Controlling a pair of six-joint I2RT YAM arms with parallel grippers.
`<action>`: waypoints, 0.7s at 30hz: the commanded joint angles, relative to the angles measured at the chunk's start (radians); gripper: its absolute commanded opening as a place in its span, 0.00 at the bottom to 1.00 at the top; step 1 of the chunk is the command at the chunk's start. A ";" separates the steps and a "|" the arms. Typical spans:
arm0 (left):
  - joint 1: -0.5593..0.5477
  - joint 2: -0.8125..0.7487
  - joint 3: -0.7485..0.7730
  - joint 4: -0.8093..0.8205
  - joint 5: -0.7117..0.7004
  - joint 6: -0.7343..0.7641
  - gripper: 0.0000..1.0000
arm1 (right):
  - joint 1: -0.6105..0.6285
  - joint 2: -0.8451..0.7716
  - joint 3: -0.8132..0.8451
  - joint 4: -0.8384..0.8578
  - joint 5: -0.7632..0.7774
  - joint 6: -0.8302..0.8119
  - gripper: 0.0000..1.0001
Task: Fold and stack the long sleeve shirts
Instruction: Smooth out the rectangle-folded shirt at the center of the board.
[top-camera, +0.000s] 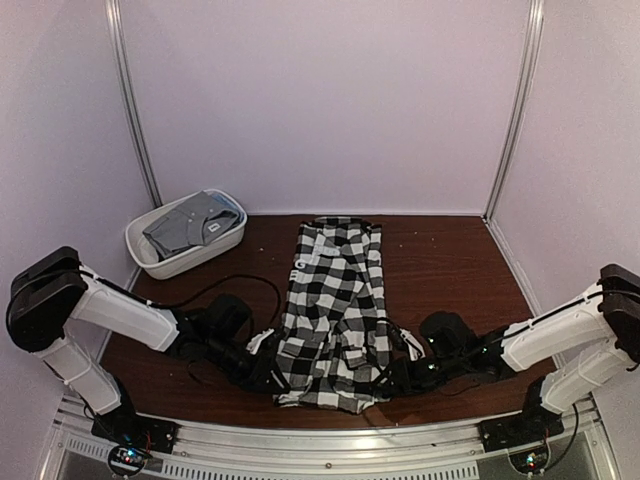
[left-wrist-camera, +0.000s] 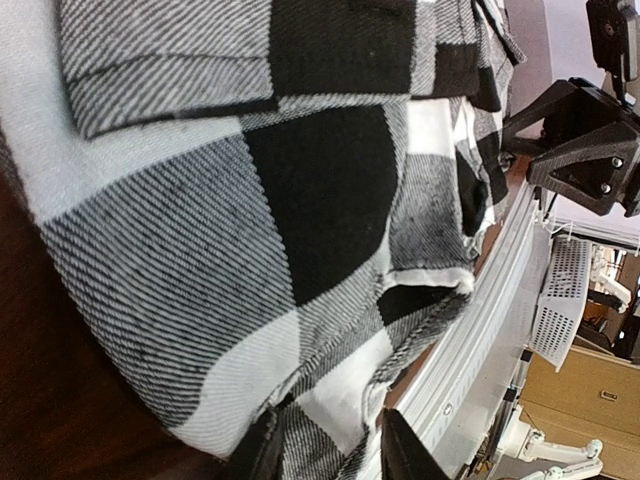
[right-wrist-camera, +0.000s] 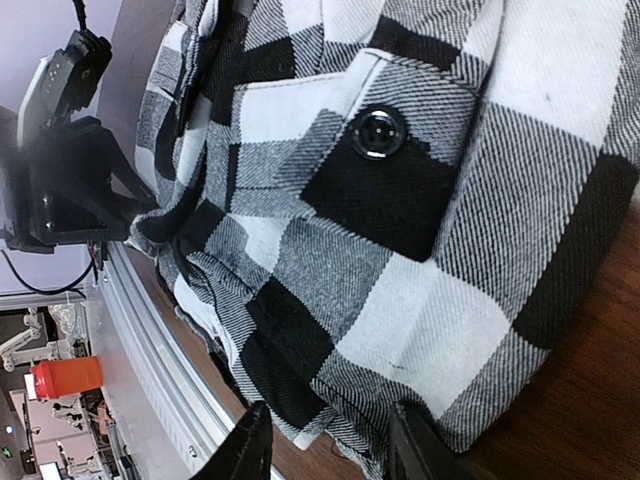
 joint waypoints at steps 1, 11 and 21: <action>-0.018 0.002 0.003 -0.030 0.001 0.006 0.34 | 0.008 -0.029 -0.018 -0.009 0.009 0.020 0.41; -0.014 -0.146 0.088 -0.247 -0.051 0.083 0.36 | 0.006 -0.184 -0.001 -0.189 0.083 0.014 0.43; 0.094 -0.100 0.087 -0.206 -0.065 0.117 0.42 | -0.007 -0.187 -0.071 -0.093 0.088 0.086 0.49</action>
